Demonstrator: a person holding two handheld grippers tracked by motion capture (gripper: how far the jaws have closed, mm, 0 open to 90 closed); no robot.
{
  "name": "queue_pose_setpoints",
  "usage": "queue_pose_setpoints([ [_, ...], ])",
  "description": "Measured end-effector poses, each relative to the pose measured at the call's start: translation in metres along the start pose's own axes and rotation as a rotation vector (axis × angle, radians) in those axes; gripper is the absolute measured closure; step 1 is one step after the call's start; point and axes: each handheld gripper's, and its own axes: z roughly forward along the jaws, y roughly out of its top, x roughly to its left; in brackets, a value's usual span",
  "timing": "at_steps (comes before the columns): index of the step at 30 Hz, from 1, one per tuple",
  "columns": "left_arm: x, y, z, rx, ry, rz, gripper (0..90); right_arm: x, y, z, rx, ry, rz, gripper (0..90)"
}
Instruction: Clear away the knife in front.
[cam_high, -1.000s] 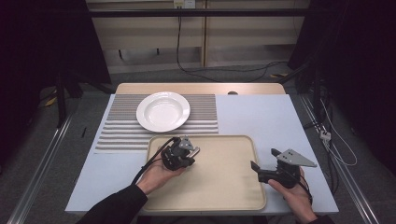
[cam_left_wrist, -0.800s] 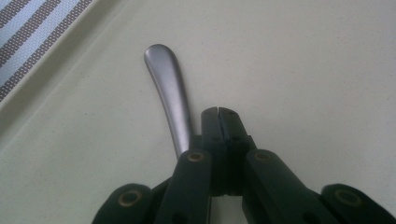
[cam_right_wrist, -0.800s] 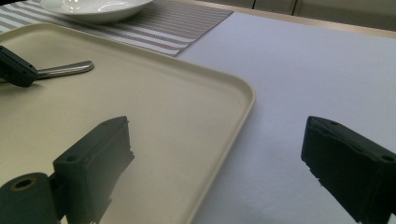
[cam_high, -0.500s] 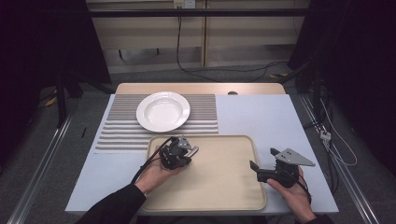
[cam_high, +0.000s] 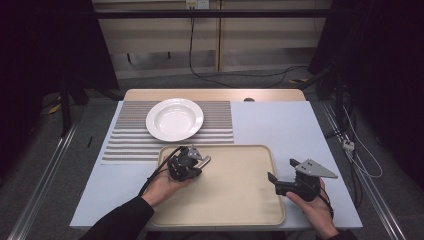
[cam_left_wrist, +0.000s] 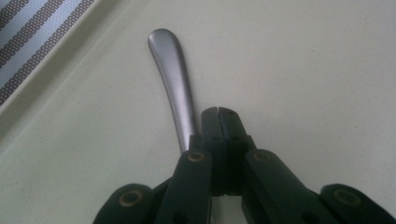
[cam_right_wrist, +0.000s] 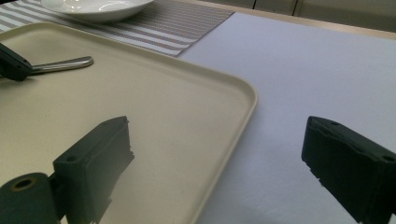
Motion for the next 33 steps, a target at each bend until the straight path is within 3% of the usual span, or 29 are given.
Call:
queue_pose_setpoints([
  [2, 0.0, -0.002, 0.0, -0.016, 0.002, -0.023, 90.0, 0.0, 0.0, 0.0, 0.001, -0.001, 0.001, 8.0],
  [4, 0.002, -0.002, -0.002, 0.006, 0.003, -0.004, 90.0, 0.0, 0.0, 0.0, 0.001, -0.001, 0.001, 8.0],
  [5, 0.002, -0.003, -0.002, -0.004, 0.006, -0.016, 90.0, 0.0, 0.0, 0.0, 0.002, -0.001, 0.001, 8.0],
  [9, 0.004, -0.004, -0.004, 0.015, 0.009, 0.0, 90.0, 0.0, 0.0, 0.0, 0.002, -0.001, 0.001, 8.0],
  [10, 0.002, -0.005, -0.003, -0.004, 0.009, -0.029, 90.0, 0.0, 0.0, 0.0, 0.001, -0.002, 0.001, 8.0],
  [13, 0.004, -0.006, -0.005, 0.012, 0.01, -0.012, 90.0, 0.0, 0.0, 0.0, 0.002, 0.0, 0.002, 8.0],
  [14, 0.003, -0.007, -0.004, -0.003, 0.012, -0.033, 90.0, 0.0, 0.0, 0.0, 0.003, 0.0, 0.002, 8.0],
  [16, 0.005, -0.008, -0.006, 0.012, 0.009, -0.021, 90.0, 0.0, 0.0, 0.0, 0.004, 0.005, 0.003, 8.0],
  [19, 0.005, -0.009, -0.007, 0.001, 0.012, -0.05, 90.0, 0.0, 0.0, 0.001, 0.006, 0.008, 0.006, 7.9],
  [20, 0.006, -0.01, -0.008, 0.017, 0.01, -0.034, 90.0, 0.0, 0.0, 0.001, 0.007, 0.008, 0.008, 8.0],
  [22, 0.006, -0.011, -0.008, 0.009, 0.014, -0.047, 90.0, 0.0, 0.0, 0.001, 0.006, 0.009, 0.005, 7.9],
  [26, 0.008, -0.013, -0.01, 0.026, 0.017, -0.028, 90.0, 0.0, 0.0, 0.001, 0.005, 0.01, 0.005, 7.9],
  [27, 0.006, -0.013, -0.009, 0.003, 0.021, -0.06, 90.0, 0.0, 0.001, 0.001, 0.006, 0.01, 0.005, 7.9],
  [28, 0.008, -0.013, -0.011, 0.029, 0.024, -0.031, 90.0, 0.0, 0.001, 0.001, 0.005, 0.01, 0.004, 7.9],
  [29, 0.008, -0.013, -0.011, 0.033, 0.026, -0.028, 90.0, 0.0, 0.001, 0.001, 0.006, 0.01, 0.003, 7.9],
  [33, 0.008, -0.016, -0.012, 0.02, 0.028, -0.053, 90.0, 0.0, 0.001, 0.002, 0.006, 0.01, 0.001, 7.9],
])
